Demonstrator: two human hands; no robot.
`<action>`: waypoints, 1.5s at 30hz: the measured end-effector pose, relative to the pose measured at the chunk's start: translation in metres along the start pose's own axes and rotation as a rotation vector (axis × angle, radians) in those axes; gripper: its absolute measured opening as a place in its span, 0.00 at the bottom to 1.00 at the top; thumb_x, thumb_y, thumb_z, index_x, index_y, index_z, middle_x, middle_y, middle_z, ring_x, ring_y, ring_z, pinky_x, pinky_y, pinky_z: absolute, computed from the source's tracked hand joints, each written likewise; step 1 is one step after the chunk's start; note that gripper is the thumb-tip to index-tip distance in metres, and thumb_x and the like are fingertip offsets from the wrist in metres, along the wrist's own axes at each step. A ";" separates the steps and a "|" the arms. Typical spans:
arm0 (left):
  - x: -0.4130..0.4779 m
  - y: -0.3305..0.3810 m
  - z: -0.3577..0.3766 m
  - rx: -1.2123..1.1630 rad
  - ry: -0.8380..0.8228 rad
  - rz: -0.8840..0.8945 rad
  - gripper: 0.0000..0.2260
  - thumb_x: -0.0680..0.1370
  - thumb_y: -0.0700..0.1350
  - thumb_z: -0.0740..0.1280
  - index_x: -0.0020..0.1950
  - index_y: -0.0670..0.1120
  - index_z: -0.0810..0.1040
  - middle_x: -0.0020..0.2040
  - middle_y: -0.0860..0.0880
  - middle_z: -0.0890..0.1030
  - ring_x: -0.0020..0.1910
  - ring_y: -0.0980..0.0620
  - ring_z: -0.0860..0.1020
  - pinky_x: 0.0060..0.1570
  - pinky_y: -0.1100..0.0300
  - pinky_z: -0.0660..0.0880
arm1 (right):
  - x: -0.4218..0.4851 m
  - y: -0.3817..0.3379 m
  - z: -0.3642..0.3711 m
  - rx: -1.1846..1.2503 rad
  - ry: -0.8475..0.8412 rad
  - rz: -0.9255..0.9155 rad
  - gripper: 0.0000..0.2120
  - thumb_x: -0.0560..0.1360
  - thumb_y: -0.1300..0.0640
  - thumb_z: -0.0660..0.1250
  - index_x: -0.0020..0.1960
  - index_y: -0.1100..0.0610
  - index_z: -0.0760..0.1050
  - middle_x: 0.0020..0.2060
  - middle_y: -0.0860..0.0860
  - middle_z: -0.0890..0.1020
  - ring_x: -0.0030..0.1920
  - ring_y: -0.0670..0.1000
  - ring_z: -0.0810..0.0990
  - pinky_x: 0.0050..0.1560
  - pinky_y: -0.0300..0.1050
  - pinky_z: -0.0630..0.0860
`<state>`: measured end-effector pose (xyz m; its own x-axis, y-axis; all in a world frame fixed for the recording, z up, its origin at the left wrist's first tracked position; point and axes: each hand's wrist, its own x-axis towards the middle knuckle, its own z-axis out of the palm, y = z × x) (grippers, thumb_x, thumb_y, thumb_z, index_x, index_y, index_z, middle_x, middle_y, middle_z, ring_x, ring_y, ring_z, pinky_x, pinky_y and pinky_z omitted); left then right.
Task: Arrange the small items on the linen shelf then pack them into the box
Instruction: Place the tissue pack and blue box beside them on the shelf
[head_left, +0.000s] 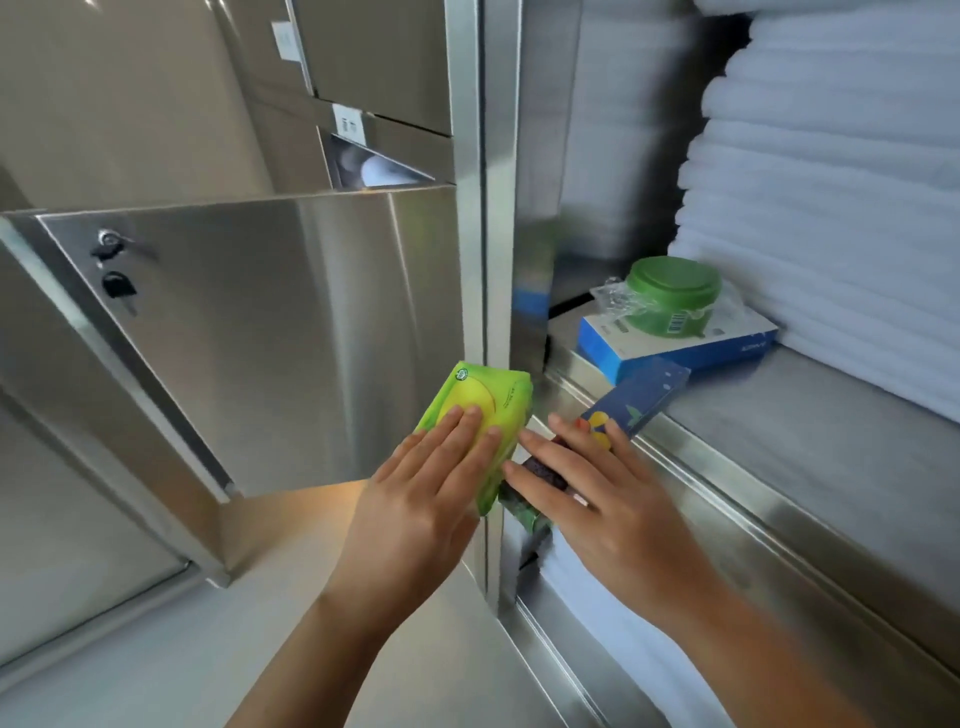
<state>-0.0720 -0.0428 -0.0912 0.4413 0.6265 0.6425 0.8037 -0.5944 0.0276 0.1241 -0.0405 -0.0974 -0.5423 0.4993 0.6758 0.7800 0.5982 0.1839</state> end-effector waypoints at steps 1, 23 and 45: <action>-0.007 -0.007 -0.005 0.007 -0.006 -0.021 0.21 0.70 0.40 0.62 0.62 0.40 0.76 0.63 0.41 0.75 0.62 0.42 0.74 0.60 0.51 0.71 | 0.006 -0.007 0.003 0.018 0.007 -0.011 0.25 0.81 0.65 0.45 0.55 0.55 0.81 0.54 0.57 0.82 0.56 0.60 0.79 0.53 0.64 0.74; -0.238 -0.203 -0.196 0.273 0.066 -0.263 0.21 0.71 0.40 0.61 0.64 0.43 0.70 0.62 0.42 0.76 0.61 0.43 0.75 0.59 0.52 0.71 | 0.170 -0.311 0.080 0.350 0.099 -0.337 0.20 0.81 0.63 0.49 0.58 0.55 0.80 0.55 0.57 0.81 0.57 0.60 0.78 0.56 0.65 0.72; -0.415 -0.333 -0.342 0.652 0.038 -0.750 0.21 0.70 0.41 0.60 0.62 0.39 0.77 0.62 0.42 0.77 0.61 0.42 0.75 0.56 0.46 0.74 | 0.326 -0.569 0.164 0.686 0.172 -0.819 0.17 0.76 0.62 0.57 0.60 0.54 0.78 0.57 0.56 0.80 0.60 0.60 0.76 0.56 0.64 0.73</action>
<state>-0.6591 -0.2768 -0.1052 -0.2751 0.7030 0.6558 0.9366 0.3498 0.0180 -0.5479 -0.1151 -0.0988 -0.7263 -0.2742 0.6303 -0.1696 0.9601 0.2222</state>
